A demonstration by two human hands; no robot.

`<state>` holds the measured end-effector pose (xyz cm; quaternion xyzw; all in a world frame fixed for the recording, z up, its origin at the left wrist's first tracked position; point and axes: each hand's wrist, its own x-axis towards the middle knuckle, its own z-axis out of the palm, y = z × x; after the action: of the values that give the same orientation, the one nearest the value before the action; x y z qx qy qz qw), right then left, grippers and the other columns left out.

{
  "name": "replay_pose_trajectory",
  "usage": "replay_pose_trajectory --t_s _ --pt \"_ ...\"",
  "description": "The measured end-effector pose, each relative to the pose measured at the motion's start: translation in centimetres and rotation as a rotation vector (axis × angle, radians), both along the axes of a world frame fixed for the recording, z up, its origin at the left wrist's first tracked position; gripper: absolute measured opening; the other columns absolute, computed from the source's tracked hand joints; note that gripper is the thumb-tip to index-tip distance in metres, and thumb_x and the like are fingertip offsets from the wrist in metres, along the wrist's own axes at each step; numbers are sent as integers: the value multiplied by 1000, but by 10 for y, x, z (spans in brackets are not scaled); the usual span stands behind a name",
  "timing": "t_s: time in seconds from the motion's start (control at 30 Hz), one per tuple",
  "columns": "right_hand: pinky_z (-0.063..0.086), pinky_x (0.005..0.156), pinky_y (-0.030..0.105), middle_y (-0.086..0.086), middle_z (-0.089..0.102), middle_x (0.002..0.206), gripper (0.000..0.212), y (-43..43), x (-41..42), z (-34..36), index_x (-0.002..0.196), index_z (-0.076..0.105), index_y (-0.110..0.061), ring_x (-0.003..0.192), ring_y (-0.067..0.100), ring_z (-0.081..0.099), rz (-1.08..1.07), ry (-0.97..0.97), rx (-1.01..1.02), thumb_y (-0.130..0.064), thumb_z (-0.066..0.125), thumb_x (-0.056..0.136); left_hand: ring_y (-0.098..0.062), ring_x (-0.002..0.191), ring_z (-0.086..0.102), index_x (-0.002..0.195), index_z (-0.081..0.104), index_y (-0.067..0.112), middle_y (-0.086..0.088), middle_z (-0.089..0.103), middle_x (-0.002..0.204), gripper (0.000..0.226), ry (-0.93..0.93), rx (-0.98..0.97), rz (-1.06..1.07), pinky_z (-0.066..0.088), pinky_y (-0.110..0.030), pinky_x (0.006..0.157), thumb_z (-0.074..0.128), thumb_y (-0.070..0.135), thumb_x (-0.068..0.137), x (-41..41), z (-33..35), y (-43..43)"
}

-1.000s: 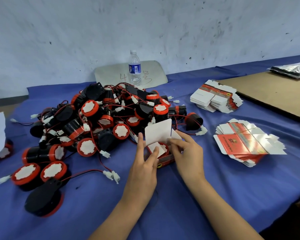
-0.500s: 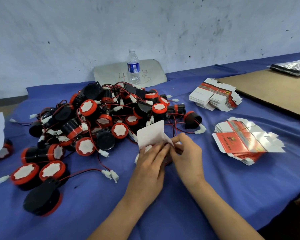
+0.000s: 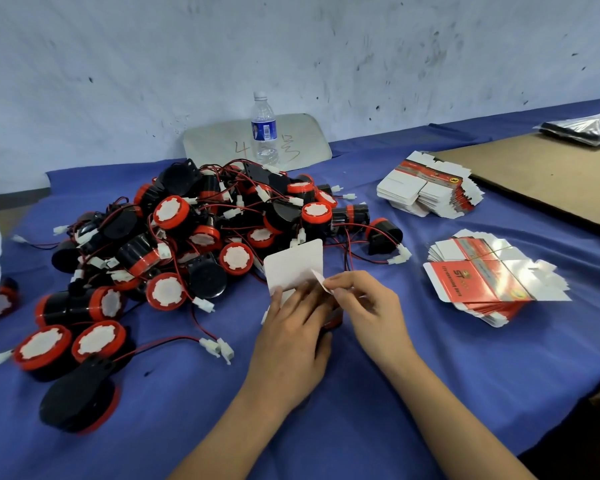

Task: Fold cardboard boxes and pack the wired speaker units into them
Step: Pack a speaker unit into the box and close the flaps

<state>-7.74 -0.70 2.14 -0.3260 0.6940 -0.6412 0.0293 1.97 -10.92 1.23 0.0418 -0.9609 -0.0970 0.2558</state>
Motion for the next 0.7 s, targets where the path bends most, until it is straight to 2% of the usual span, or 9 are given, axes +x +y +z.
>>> replay_pose_trajectory --t_s 0.1,0.17,0.2,0.27,0.3,0.43,0.57,0.63,0.7 --pt "50 72 21 -2 63 99 24 -2 -2 -2 82 70 -19 79 9 62 44 -10 43 3 63 86 -18 126 51 114 66 16 2 63 124 32 32 61 8 19 -48 118 63 9 83 -3 1 3" --pt "50 73 21 0 60 109 21 -2 -3 -2 81 71 -18 80 4 62 79 -75 53 1 65 86 -16 113 57 106 66 12 2 67 113 23 103 226 35 18 -41 119 57 5 86 -2 -1 4" --pt "50 75 18 -1 58 116 22 -2 -3 -2 79 72 -20 85 -1 62 100 -134 33 1 66 85 -20 100 63 100 64 9 -1 70 102 17 158 334 54 25 -39 116 55 2 87 -1 -2 3" --pt "48 86 16 -7 54 127 21 -1 -5 0 74 73 -20 103 -7 59 144 -263 -23 -2 69 84 -26 81 65 94 56 6 -5 68 90 10 244 498 83 48 -43 90 55 -2 90 2 -2 1" --pt "46 92 19 -9 53 130 19 -1 -6 1 72 73 -18 112 -3 57 166 -327 -48 -3 69 83 -24 83 65 96 55 6 -5 67 94 12 266 526 89 51 -40 80 56 -4 90 2 -1 -1" --pt "45 88 15 -9 59 126 19 -4 -4 2 70 72 -9 116 0 56 230 -365 -20 -1 65 86 -9 120 48 110 64 5 -4 52 129 28 308 447 54 37 -13 99 58 -9 86 2 4 -4" --pt "45 77 18 -3 64 102 27 -3 -5 1 63 65 -6 92 4 62 169 -305 -25 2 59 88 -13 130 44 127 61 12 5 53 136 39 55 339 -81 36 -32 109 65 8 88 4 3 -11" --pt "39 70 22 -1 53 79 24 -2 -4 3 67 52 -7 71 8 51 132 -264 -98 -2 59 90 -9 134 41 126 62 9 5 55 136 37 30 310 -169 26 -31 115 64 8 89 3 4 -14" --pt "39 65 20 -6 45 72 20 1 -3 4 78 45 -12 67 6 43 108 -261 -224 -18 60 90 -2 134 37 125 63 8 7 53 135 34 31 313 -247 16 -23 118 60 8 91 3 6 -12"
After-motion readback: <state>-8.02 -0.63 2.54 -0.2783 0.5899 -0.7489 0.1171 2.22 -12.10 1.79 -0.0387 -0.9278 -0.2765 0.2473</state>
